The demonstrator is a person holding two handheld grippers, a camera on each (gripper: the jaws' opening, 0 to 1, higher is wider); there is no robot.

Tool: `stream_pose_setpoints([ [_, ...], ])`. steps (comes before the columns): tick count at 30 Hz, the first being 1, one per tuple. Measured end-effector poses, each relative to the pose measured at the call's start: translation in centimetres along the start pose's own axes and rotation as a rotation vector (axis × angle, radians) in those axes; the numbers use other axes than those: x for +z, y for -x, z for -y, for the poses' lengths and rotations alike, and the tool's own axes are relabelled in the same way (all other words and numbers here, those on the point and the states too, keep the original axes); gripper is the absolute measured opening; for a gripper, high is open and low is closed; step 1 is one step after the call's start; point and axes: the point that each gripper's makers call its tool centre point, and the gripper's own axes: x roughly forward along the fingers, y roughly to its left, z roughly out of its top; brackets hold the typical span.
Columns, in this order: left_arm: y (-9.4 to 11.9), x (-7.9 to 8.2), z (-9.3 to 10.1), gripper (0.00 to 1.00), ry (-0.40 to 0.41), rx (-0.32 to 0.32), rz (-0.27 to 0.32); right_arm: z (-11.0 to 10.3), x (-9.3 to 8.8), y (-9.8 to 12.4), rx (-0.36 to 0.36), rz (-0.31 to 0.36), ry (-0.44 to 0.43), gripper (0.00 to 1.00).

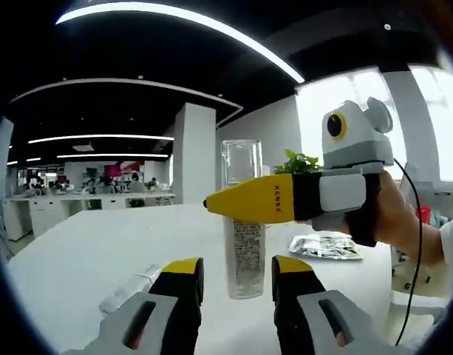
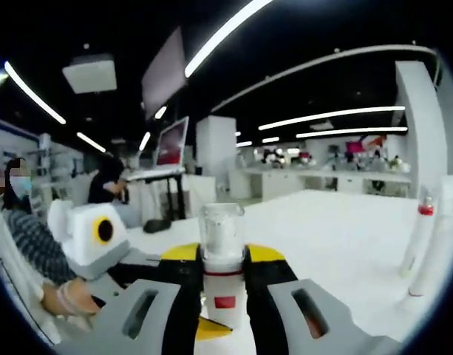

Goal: Arrange the skincare products in the storage area until every visible bottle or jar stands upright without overlapping.

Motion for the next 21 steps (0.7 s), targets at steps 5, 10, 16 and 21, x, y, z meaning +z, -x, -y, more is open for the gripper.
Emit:
stream_pose_setpoints([
  [5, 0.0, -0.5, 0.0, 0.38, 0.011, 0.005, -0.007, 2.3, -0.2, -0.1, -0.083, 0.020, -0.021, 0.20],
  [10, 0.2, -0.8, 0.4, 0.38, 0.033, -0.009, -0.013, 5.1, -0.1, -0.1, -0.195, 0.054, -0.012, 0.20],
  [16, 0.6, -1.1, 0.4, 0.38, 0.070, -0.026, -0.012, 7.5, -0.2, -0.2, -0.278, 0.069, -0.024, 0.20],
  [21, 0.9, -0.9, 0.5, 0.38, 0.092, -0.032, -0.001, 10.1, -0.6, -0.4, -0.374, 0.072, 0.010, 0.20],
])
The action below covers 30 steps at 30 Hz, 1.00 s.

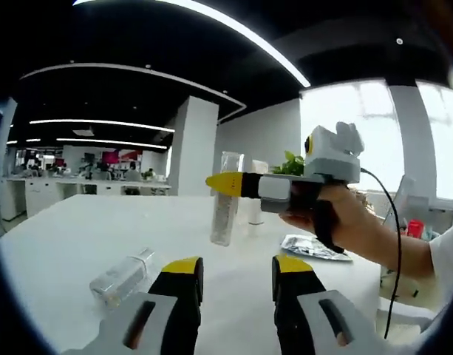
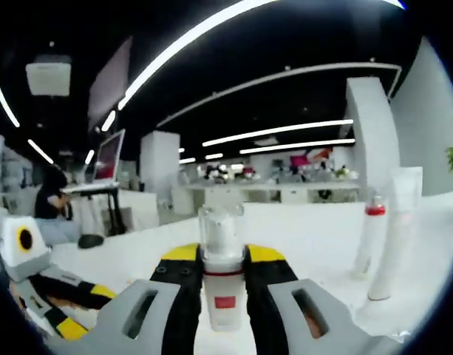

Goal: Arrange the skincare products in the storage area until every visible bottle or jar stands upright without overlapping.

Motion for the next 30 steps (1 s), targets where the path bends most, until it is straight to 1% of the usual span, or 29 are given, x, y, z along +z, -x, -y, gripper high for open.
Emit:
stream_pose_setpoints([
  [3, 0.1, 0.0, 0.2, 0.38, 0.005, -0.007, -0.001, 1.3, -0.6, -0.8, -0.032, -0.014, -0.014, 0.20],
  [7, 0.2, 0.2, 0.4, 0.38, 0.010, -0.016, 0.003, 3.3, -1.2, -1.6, -0.099, -0.017, -0.026, 0.20],
  [10, 0.4, 0.3, 0.7, 0.39, 0.017, -0.028, 0.005, 4.3, -1.4, -2.0, -0.131, -0.010, -0.034, 0.20],
  [13, 0.5, 0.4, 0.8, 0.40, 0.021, -0.033, 0.007, 4.9, -1.7, -2.4, -0.154, -0.018, -0.012, 0.20],
  [17, 0.7, 0.5, 0.8, 0.45, 0.024, -0.030, 0.013, 6.1, -2.2, -2.9, -0.192, -0.022, 0.001, 0.20],
  [18, 0.7, 0.5, 0.8, 0.46, 0.023, -0.030, 0.013, 6.2, -2.2, -3.0, -0.194, -0.023, 0.001, 0.20],
  [20, 0.8, 0.6, 0.7, 0.47, 0.023, -0.026, 0.014, 7.0, -2.4, -3.2, -0.225, -0.016, -0.005, 0.20],
  [24, 0.9, 0.6, 0.6, 0.50, 0.023, -0.021, 0.013, 8.1, -3.0, -3.6, -0.264, -0.023, -0.009, 0.20],
  [30, 1.1, 0.4, 0.4, 0.50, 0.020, -0.017, 0.010, 9.5, -3.7, -4.2, -0.319, -0.028, -0.015, 0.20],
])
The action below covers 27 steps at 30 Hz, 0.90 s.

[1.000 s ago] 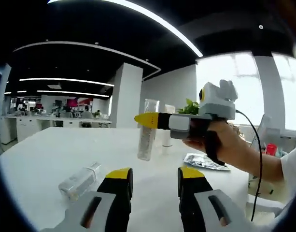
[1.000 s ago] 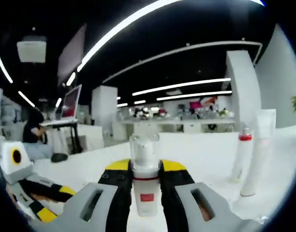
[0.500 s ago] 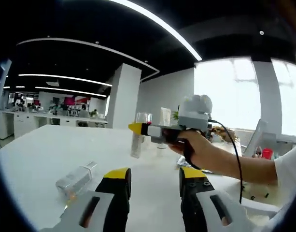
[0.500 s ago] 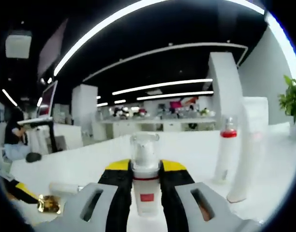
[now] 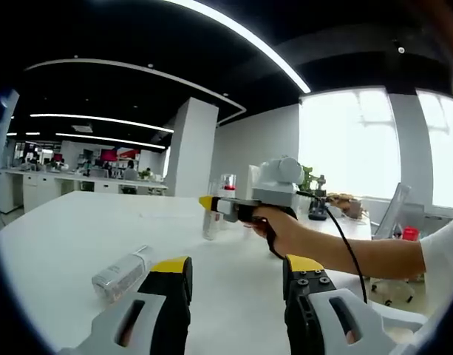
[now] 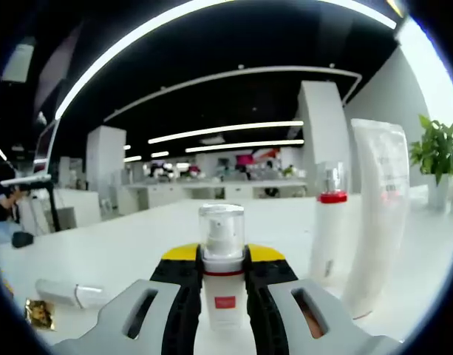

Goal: Arrange the skincare products in the storage area until every visible bottle or jar stands upright without overlapping.

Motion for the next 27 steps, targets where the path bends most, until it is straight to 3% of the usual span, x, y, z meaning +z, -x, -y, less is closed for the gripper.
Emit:
stream_pose_setpoints([
  [11, 0.6, -0.4, -0.7, 0.55, 0.006, 0.022, -0.003, 2.3, -1.3, -0.9, -0.093, -0.024, -0.023, 0.20],
  [14, 0.6, -0.3, -0.9, 0.60, 0.013, 0.030, -0.001, 2.7, -1.1, -1.2, -0.115, -0.010, -0.026, 0.20],
  [27, 0.7, -0.3, -0.9, 0.60, 0.009, 0.028, -0.003, 3.9, -0.8, -3.0, -0.184, -0.033, 0.033, 0.20],
])
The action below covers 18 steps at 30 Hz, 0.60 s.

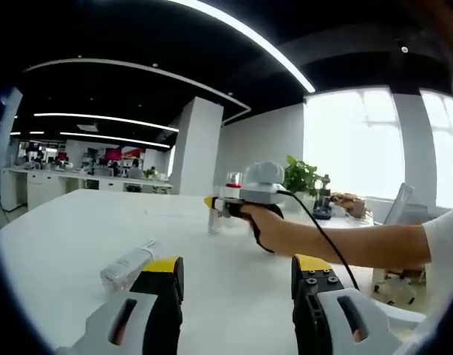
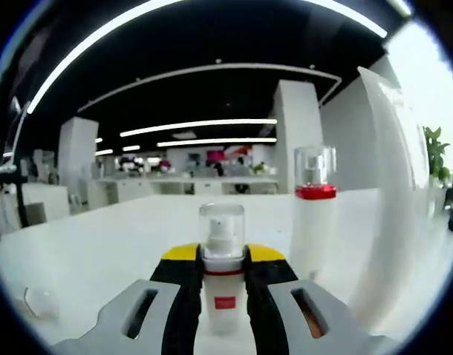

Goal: Arrange the skincare products in the storage area until every visible bottle or jar stands upright without overlapping.

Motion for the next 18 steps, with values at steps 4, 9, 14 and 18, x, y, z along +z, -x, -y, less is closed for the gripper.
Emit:
stream_pose_setpoints([
  [4, 0.0, 0.0, -0.1, 0.60, 0.005, 0.000, 0.000, 0.4, -0.1, -1.0, -0.029, -0.023, -0.009, 0.20],
  [9, 0.1, -0.2, -0.2, 0.60, 0.008, -0.002, -0.003, 1.1, -0.3, -2.0, -0.067, -0.037, -0.025, 0.20],
  [14, 0.1, -0.1, -0.1, 0.60, 0.009, -0.004, 0.001, 1.1, -0.4, -1.9, -0.072, -0.038, -0.012, 0.20],
  [18, 0.0, -0.2, -0.1, 0.60, 0.008, -0.004, -0.003, 1.0, -0.3, -2.3, -0.069, -0.038, 0.002, 0.20],
])
